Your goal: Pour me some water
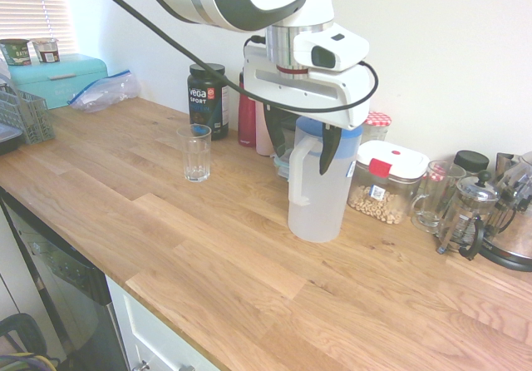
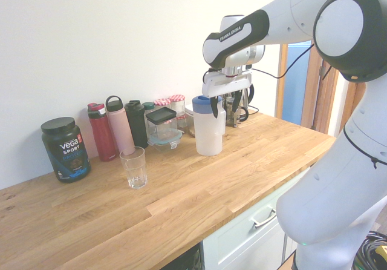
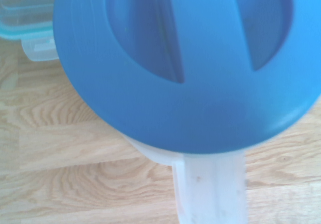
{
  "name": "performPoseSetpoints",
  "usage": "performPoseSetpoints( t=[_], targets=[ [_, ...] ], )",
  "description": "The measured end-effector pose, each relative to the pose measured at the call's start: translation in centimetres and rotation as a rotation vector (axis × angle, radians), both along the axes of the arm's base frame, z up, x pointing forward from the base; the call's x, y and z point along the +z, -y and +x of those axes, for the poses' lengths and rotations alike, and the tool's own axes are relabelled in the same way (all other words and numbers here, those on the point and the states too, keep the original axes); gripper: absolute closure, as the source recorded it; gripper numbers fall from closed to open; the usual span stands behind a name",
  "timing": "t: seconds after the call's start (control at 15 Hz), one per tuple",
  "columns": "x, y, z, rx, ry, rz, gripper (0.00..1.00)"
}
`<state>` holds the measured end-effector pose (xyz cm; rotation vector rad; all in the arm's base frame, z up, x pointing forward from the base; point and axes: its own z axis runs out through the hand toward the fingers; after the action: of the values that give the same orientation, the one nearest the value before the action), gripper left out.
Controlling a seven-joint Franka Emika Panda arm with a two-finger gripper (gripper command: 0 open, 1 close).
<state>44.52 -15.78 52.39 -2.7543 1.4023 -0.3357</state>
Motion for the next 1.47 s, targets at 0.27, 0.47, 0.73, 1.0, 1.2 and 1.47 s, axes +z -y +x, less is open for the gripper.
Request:
performPoseSetpoints(
  t=[0.27,0.47,0.73,1.0,1.2,1.47],
  targets=[
    [-1.4,-0.2,0.8,0.010,0.021,-0.006,1.00],
    [-2.4,0.0,1.7,0.012,0.050,-0.021,1.00],
    [-2.8,0.1,2.0,0.013,0.050,-0.022,1.00],
    [-2.8,-0.3,2.1,0.021,0.050,-0.022,1.00],
    [-2.7,-0.5,2.1,0.024,0.051,-0.023,1.00],
    [-2.5,-0.6,2.2,0.027,0.055,-0.024,1.00]
  ],
)
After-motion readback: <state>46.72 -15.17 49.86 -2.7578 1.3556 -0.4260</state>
